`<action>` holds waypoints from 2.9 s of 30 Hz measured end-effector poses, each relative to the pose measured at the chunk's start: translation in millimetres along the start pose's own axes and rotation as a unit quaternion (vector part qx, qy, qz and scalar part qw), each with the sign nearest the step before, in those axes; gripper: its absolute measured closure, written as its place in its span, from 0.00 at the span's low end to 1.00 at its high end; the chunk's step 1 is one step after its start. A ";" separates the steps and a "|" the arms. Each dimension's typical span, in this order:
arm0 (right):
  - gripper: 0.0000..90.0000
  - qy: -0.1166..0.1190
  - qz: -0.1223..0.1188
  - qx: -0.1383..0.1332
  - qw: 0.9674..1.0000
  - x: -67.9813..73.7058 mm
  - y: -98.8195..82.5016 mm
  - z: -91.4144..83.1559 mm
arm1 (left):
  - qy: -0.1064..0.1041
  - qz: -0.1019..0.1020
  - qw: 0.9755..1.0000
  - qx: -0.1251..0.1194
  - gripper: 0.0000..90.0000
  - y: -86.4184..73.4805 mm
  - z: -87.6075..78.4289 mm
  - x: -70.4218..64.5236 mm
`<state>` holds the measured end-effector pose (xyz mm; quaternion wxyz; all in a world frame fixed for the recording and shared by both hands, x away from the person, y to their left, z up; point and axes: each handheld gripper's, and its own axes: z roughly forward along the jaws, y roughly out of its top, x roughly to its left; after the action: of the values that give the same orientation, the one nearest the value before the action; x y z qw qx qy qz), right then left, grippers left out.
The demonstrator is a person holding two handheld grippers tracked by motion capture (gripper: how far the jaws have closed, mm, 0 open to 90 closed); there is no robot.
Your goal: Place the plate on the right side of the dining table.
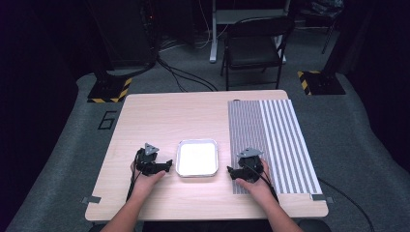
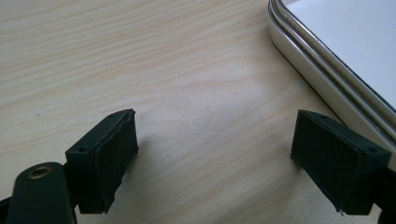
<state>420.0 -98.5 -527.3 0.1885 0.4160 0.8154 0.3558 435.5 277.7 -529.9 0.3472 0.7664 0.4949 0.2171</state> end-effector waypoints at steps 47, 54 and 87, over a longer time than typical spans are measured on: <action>0.61 0.013 0.070 -0.019 0.997 19.4 30.1 -28.6 | -0.116 -0.120 0.986 -0.020 0.65 15.4 -35.7 2.0; 0.60 0.020 0.076 -0.022 0.997 24.1 36.1 -22.3 | -0.133 -0.134 0.982 -0.022 0.69 16.3 -36.1 2.4; 0.85 0.121 0.245 0.006 0.962 23.3 53.1 -6.3 | -0.189 -0.164 0.968 -0.013 0.82 23.0 -25.0 -4.6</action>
<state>431.6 -60.9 -484.2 -0.0064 0.5581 0.7072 0.4341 430.7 275.2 -496.1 0.4749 0.6973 0.5366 0.0144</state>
